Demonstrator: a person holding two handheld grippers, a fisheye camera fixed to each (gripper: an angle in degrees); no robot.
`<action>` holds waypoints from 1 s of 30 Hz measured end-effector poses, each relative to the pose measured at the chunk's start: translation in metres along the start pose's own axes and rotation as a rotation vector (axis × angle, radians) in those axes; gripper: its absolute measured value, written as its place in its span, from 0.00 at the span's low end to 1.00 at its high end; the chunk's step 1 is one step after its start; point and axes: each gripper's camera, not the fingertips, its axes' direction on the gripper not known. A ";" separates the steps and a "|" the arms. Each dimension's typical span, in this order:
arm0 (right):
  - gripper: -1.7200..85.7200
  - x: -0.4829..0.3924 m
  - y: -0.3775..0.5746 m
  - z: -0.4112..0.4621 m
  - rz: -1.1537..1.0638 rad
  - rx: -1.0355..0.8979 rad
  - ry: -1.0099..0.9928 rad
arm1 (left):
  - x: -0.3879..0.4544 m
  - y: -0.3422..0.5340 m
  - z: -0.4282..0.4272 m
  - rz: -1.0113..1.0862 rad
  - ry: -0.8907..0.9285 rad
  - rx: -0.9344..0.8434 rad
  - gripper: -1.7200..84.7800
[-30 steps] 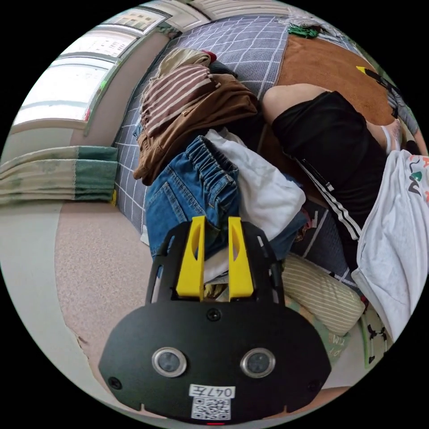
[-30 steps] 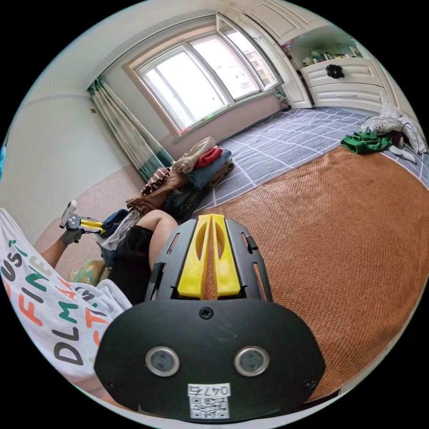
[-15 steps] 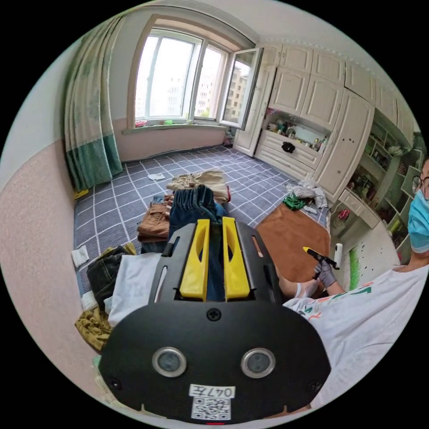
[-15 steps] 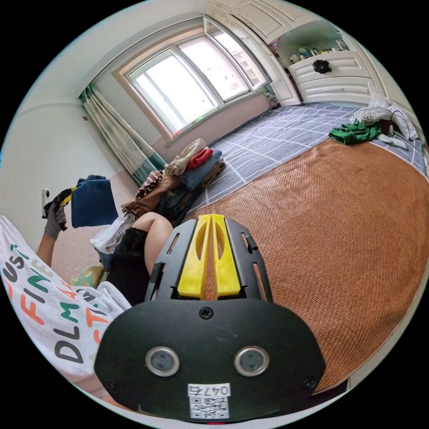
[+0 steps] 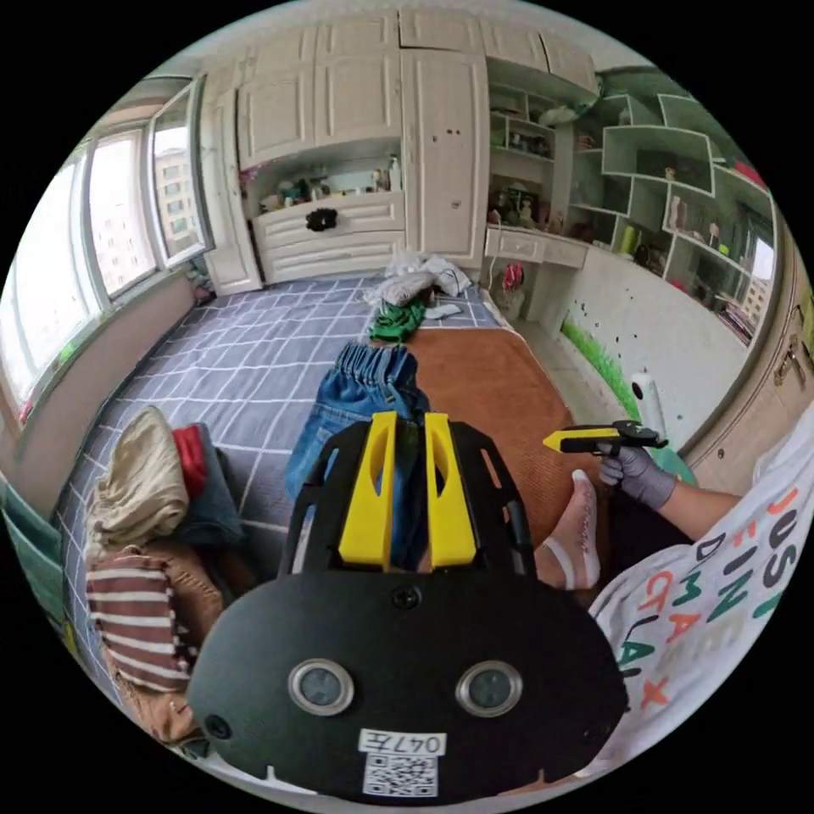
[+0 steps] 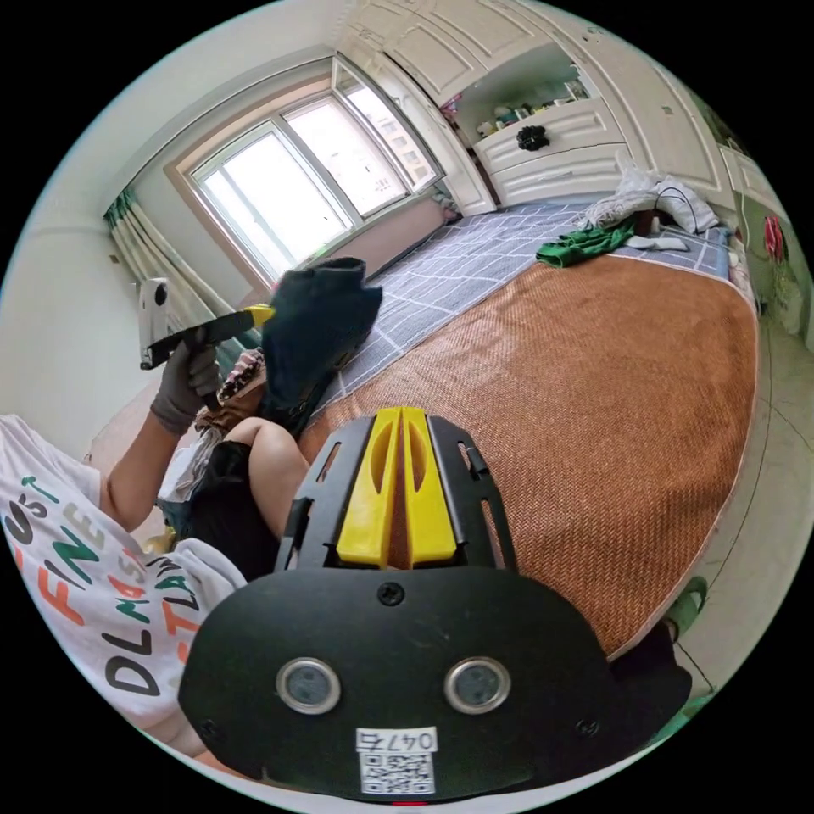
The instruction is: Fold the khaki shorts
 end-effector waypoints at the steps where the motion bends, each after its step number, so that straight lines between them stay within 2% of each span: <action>1: 0.01 0.001 0.005 -0.003 0.017 -0.001 0.012 | 0.006 0.001 0.018 -0.006 0.078 0.008 0.07; 3: 0.01 0.001 0.011 -0.005 0.032 -0.009 0.034 | 0.021 0.011 0.071 -0.102 0.323 0.059 0.06; 6: 0.01 0.000 0.017 0.000 0.051 -0.030 0.046 | 0.024 0.020 0.113 -0.177 0.387 0.045 0.06; 9: 0.01 -0.007 0.014 0.016 0.053 -0.052 0.031 | 0.008 0.017 0.139 -0.212 0.339 -0.027 0.02; 16: 0.01 -0.040 0.003 0.077 0.014 -0.148 0.033 | -0.029 -0.017 0.163 -0.224 0.186 0.003 0.01; 21: 0.01 -0.061 -0.002 0.088 -0.007 -0.160 0.084 | -0.022 -0.056 0.238 -0.147 -0.047 -0.177 0.01; 26: 0.01 -0.068 -0.010 0.109 0.026 -0.199 0.130 | -0.012 -0.061 0.313 -0.127 -0.066 -0.226 0.01; 30: 0.01 -0.068 -0.016 0.127 0.058 -0.247 0.135 | -0.017 -0.037 0.379 -0.273 0.004 -0.326 0.01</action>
